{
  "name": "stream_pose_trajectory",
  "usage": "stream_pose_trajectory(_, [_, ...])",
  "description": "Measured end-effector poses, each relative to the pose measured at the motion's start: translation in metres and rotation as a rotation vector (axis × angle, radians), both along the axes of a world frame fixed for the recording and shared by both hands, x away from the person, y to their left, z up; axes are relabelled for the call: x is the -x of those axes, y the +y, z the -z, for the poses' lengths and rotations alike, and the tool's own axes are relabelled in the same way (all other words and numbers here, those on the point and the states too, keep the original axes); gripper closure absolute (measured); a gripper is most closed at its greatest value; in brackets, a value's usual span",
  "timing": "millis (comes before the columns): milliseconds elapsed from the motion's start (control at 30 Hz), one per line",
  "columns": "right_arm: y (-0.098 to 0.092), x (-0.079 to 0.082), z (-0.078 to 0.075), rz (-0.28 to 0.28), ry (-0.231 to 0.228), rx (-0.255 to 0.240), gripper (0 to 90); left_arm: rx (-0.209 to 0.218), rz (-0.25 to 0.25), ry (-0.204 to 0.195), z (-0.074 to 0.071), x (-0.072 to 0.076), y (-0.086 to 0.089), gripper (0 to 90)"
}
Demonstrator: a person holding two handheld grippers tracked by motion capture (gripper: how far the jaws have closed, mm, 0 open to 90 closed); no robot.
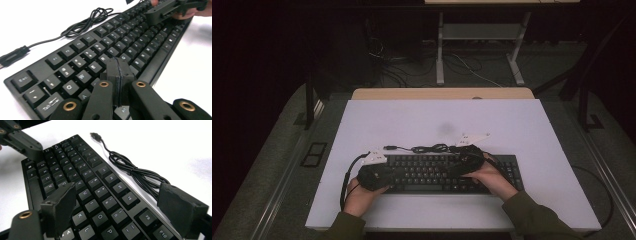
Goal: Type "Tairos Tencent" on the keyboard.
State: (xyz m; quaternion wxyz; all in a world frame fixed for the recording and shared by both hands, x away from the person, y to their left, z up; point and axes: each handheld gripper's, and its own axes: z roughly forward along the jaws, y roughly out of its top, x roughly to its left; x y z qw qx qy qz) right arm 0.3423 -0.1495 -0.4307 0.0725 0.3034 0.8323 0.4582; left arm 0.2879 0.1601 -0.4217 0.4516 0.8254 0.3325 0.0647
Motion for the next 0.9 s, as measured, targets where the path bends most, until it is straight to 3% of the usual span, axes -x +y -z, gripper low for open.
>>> stream_pose_trajectory(567, [-0.001,-0.001,0.000,0.005,-0.003,0.006,15.3,0.014,0.112,0.019,0.003,0.005,-0.020,89.4])
stream_pose_trajectory(900, [0.000,-0.001,0.001,0.003,-0.004,0.007,15.3,-0.010,0.162,0.036,0.009,0.007,-0.032,89.4])
